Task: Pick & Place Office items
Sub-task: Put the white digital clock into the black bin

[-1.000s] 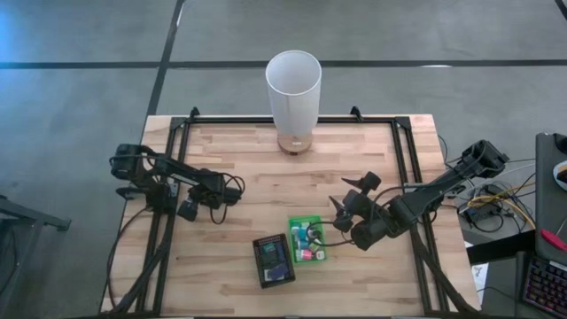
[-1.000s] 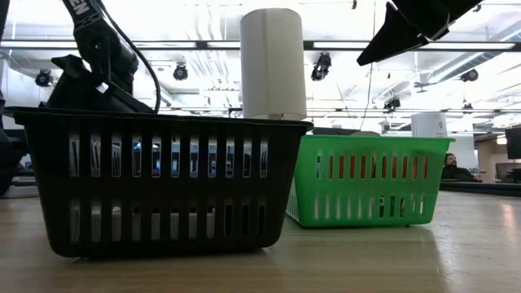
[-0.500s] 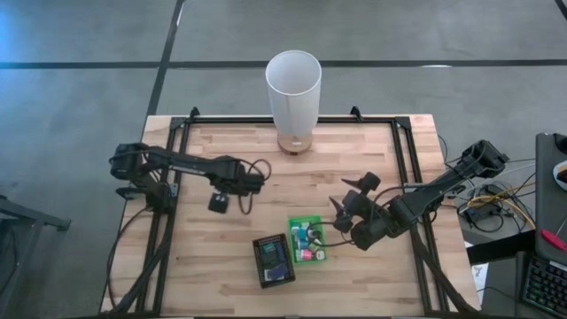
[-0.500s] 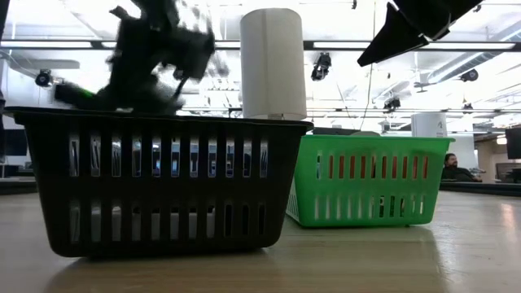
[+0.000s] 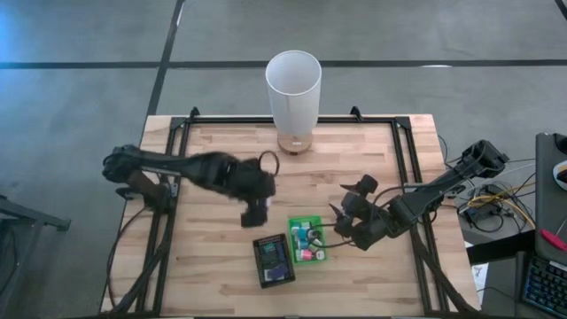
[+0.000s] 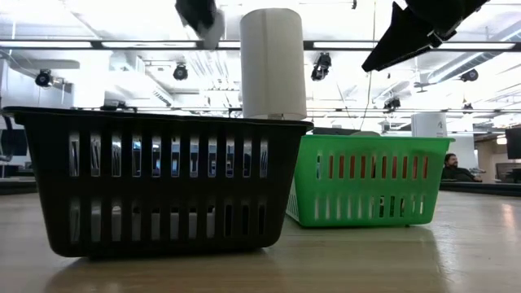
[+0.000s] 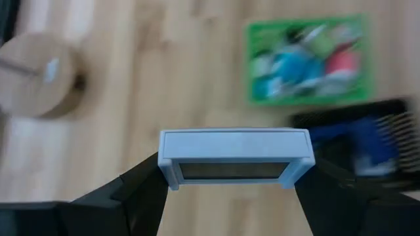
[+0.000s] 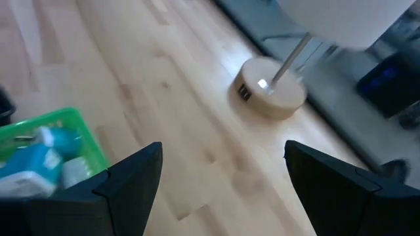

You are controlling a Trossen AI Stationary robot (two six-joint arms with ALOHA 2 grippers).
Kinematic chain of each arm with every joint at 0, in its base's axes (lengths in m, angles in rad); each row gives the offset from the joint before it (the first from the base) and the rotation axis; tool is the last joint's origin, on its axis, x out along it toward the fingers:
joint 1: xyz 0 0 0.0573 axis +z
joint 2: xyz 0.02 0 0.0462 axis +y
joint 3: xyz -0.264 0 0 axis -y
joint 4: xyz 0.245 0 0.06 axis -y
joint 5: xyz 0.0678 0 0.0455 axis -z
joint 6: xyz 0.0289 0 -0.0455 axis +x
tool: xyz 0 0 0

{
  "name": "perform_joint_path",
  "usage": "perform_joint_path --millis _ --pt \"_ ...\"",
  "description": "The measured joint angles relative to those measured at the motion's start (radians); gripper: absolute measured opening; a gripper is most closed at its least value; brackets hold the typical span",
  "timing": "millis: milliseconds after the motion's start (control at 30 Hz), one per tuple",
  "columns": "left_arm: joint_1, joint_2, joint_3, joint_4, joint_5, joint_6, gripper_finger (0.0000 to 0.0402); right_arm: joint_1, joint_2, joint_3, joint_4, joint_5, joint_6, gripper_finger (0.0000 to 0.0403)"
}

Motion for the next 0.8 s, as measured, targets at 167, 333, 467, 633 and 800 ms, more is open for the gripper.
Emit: perform_joint_path --millis 167,333,467,633,800 --pt "-0.169 0.005 0.001 0.122 -0.006 -0.171 0.0284 0.000 -0.001 0.000 0.000 -0.123 0.032 0.0313" --pt "-0.333 0.013 -0.001 0.261 -0.137 -0.297 0.0284 0.000 -0.001 0.028 0.002 -0.161 0.034 0.0313" --pt "-0.441 0.013 -0.003 0.352 -0.302 -0.317 0.0284 0.000 -0.001 0.060 0.008 -0.163 0.031 0.0313" --pt "-0.517 0.014 -0.025 0.431 -0.447 -0.311 0.0284 0.000 -0.001 0.094 0.008 -0.163 0.025 0.0313" --pt "-0.522 0.014 -0.130 0.559 -0.473 -0.330 0.0284 0.001 -0.001 0.101 0.007 -0.163 0.022 0.0313"
